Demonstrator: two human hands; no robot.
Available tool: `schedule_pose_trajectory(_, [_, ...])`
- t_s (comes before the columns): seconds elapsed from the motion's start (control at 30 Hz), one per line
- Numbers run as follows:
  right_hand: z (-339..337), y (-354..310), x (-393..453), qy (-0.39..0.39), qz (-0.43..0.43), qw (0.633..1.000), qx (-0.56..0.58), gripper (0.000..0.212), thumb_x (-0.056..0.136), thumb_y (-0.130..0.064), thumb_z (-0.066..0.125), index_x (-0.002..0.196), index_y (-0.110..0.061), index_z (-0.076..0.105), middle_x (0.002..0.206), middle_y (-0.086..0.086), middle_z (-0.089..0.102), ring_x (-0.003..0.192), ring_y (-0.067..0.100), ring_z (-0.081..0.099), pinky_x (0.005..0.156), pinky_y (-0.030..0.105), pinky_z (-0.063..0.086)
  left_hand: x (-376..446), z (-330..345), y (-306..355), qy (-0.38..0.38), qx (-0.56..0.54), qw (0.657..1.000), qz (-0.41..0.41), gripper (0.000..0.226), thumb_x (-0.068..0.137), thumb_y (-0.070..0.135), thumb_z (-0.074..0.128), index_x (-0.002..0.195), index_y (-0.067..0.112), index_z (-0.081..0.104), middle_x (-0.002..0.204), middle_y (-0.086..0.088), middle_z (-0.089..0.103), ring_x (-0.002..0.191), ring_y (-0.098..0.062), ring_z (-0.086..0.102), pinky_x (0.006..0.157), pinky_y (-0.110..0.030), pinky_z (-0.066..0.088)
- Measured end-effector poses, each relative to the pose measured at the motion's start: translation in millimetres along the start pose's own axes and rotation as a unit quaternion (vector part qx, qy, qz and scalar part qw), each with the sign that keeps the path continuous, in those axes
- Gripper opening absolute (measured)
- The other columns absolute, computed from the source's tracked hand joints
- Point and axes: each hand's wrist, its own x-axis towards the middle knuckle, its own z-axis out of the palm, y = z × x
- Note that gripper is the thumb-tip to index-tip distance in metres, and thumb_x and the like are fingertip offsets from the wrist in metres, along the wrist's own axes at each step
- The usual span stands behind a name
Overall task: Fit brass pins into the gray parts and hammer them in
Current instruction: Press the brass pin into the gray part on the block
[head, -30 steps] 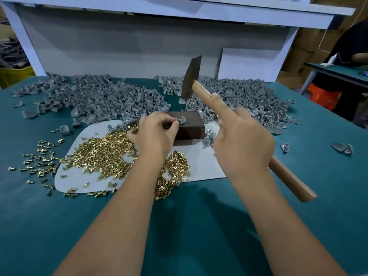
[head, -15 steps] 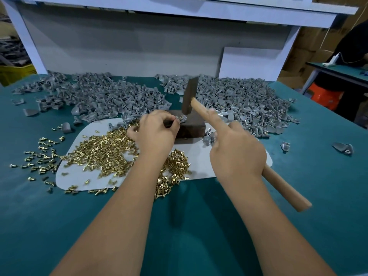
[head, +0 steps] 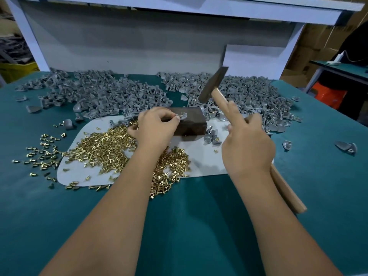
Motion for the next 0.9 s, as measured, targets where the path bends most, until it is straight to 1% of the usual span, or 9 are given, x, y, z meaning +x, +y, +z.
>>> schedule_pose_trajectory(0.1, [7.6, 4.8, 5.2, -0.051, 0.021, 0.998, -0.009, 0.062, 0.09, -0.015, 0.055, 0.144, -0.034, 0.031, 0.096, 0.009, 0.037, 0.049, 0.012, 0.018, 0.044, 0.025, 0.008, 0.2, -2.2, 1.5, -0.014, -0.034, 0.999, -0.02, 0.019, 0.085, 0.044, 0.068, 0.066, 0.042, 0.065, 0.105, 0.031, 0.055, 0.126, -0.014, 0.037, 0.108, -0.054, 0.016])
schedule_pose_trajectory(0.23, [14.1, 13.8, 9.7, -0.085, 0.042, 0.995, -0.015, 0.055, 0.09, -0.016, 0.053, 0.139, -0.032, 0.034, 0.096, 0.011, 0.042, 0.049, 0.014, 0.018, 0.044, 0.026, 0.011, -2.3, -3.6, 2.1, -0.023, -0.062, 0.998, -0.02, 0.019, 0.085, 0.041, 0.068, 0.066, 0.039, 0.068, 0.112, 0.029, 0.059, 0.126, -0.013, 0.033, 0.105, -0.05, 0.016])
schedule_pose_trajectory(0.33, [17.0, 17.9, 12.2, -0.127, 0.059, 0.99, -0.024, 0.043, 0.09, -0.014, 0.05, 0.131, -0.025, 0.044, 0.096, 0.011, 0.052, 0.051, 0.02, 0.03, 0.044, 0.026, 0.014, -3.6, -5.7, 3.8, -0.027, -0.065, 0.997, -0.017, 0.018, 0.086, 0.041, 0.067, 0.068, 0.037, 0.069, 0.114, 0.029, 0.059, 0.126, -0.012, 0.032, 0.103, -0.048, 0.016])
schedule_pose_trajectory(0.4, [18.2, 19.2, 12.8, -0.15, 0.073, 0.986, -0.023, 0.032, 0.09, -0.014, 0.049, 0.121, -0.02, 0.049, 0.1, 0.01, 0.058, 0.063, 0.026, 0.039, 0.048, 0.027, 0.023, -4.3, -6.6, 3.9, -0.03, -0.065, 0.997, -0.016, 0.017, 0.086, 0.04, 0.067, 0.069, 0.037, 0.069, 0.116, 0.029, 0.059, 0.126, -0.012, 0.03, 0.102, -0.047, 0.016])
schedule_pose_trajectory(0.5, [18.6, 20.8, 13.5, -0.153, 0.091, 0.983, -0.032, 0.023, 0.09, -0.014, 0.049, 0.112, -0.018, 0.054, 0.093, 0.007, 0.057, 0.07, 0.027, 0.041, 0.055, 0.029, 0.033, -5.6, -7.4, 4.1, -0.034, -0.065, 0.997, -0.017, 0.014, 0.086, 0.039, 0.068, 0.072, 0.038, 0.07, 0.118, 0.028, 0.058, 0.128, -0.012, 0.028, 0.106, -0.048, 0.016])
schedule_pose_trajectory(0.63, [18.0, 19.9, 14.7, -0.145, 0.082, 0.985, -0.043, 0.023, 0.089, -0.013, 0.048, 0.109, -0.017, 0.058, 0.093, 0.006, 0.058, 0.07, 0.026, 0.043, 0.051, 0.025, 0.029, -8.3, -8.4, 6.9, -0.04, -0.052, 0.998, 0.0, 0.015, 0.087, 0.039, 0.068, 0.072, 0.04, 0.067, 0.115, 0.027, 0.058, 0.131, -0.013, 0.027, 0.101, -0.043, 0.015])
schedule_pose_trajectory(0.77, [18.7, 21.2, 12.2, -0.119, 0.051, 0.99, -0.048, 0.023, 0.086, -0.011, 0.049, 0.102, -0.01, 0.066, 0.072, 0.002, 0.043, 0.098, 0.029, 0.047, 0.06, 0.03, 0.029, -11.5, -10.2, 9.0, -0.051, -0.037, 0.997, 0.032, 0.018, 0.087, 0.039, 0.068, 0.07, 0.044, 0.064, 0.109, 0.028, 0.056, 0.13, -0.012, 0.025, 0.096, -0.037, 0.014])
schedule_pose_trajectory(0.8, [19.1, 20.8, 11.4, -0.119, 0.036, 0.991, -0.05, 0.023, 0.086, -0.011, 0.049, 0.101, -0.009, 0.067, 0.075, 0.003, 0.046, 0.102, 0.029, 0.045, 0.062, 0.031, 0.028, -12.3, -10.5, 9.2, -0.052, -0.033, 0.997, 0.039, 0.018, 0.087, 0.039, 0.069, 0.07, 0.044, 0.064, 0.107, 0.028, 0.055, 0.13, -0.012, 0.025, 0.095, -0.036, 0.014])
schedule_pose_trajectory(0.9, [23.6, 20.1, 9.6, -0.128, -0.008, 0.99, -0.061, 0.027, 0.089, -0.013, 0.047, 0.106, -0.007, 0.067, 0.107, 0.012, 0.055, 0.107, 0.031, 0.041, 0.074, 0.034, 0.031, -13.7, -10.2, 10.2, -0.05, -0.031, 0.996, 0.064, 0.017, 0.087, 0.037, 0.07, 0.073, 0.043, 0.064, 0.107, 0.026, 0.057, 0.131, -0.012, 0.026, 0.104, -0.038, 0.016])
